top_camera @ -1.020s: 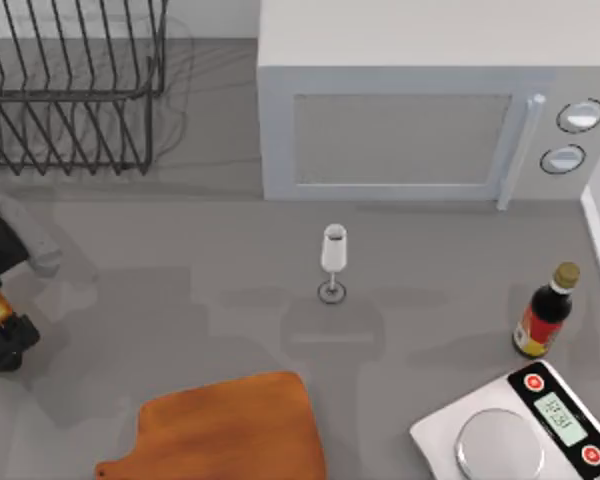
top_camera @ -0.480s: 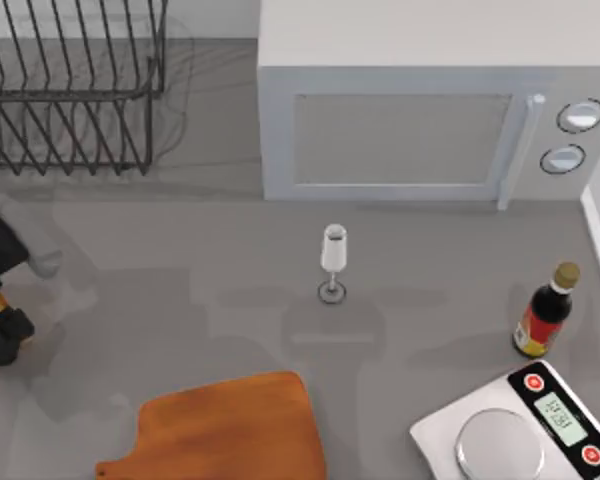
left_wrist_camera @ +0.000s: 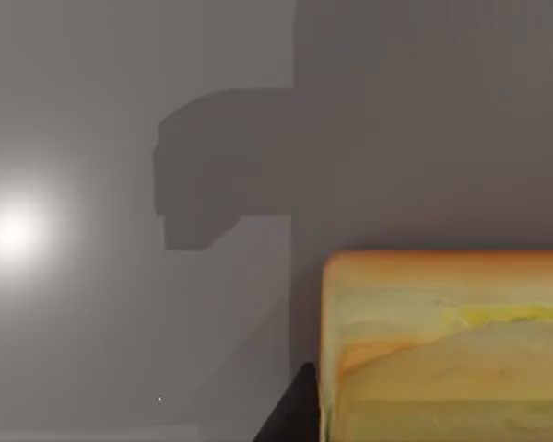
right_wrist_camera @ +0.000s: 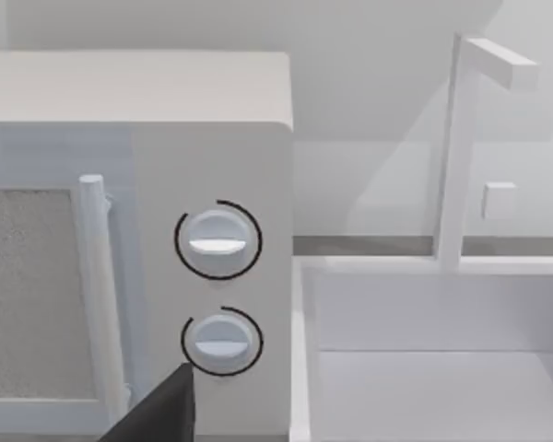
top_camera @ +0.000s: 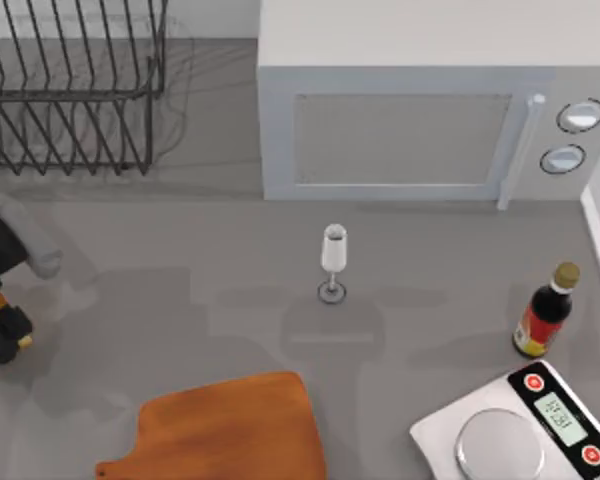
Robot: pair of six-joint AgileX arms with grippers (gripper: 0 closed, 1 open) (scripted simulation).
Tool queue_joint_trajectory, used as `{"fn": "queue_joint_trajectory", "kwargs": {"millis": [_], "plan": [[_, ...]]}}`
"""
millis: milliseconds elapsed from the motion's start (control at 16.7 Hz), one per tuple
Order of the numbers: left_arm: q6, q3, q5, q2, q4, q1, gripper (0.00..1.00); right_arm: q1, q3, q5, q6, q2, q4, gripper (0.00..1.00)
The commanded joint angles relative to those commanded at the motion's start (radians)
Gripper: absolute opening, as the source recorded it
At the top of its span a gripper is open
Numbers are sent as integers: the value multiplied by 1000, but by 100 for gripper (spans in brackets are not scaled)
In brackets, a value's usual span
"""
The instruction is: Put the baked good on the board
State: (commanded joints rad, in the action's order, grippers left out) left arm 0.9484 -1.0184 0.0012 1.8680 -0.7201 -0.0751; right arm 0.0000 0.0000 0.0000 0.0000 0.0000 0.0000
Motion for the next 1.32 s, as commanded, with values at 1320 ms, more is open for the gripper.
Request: {"fn": "queue_joint_trajectory", "kwargs": {"millis": [1320], "plan": [[-9, -248, 6, -159, -407, 4, 0, 0, 0, 0, 0, 0, 0, 100]]}}
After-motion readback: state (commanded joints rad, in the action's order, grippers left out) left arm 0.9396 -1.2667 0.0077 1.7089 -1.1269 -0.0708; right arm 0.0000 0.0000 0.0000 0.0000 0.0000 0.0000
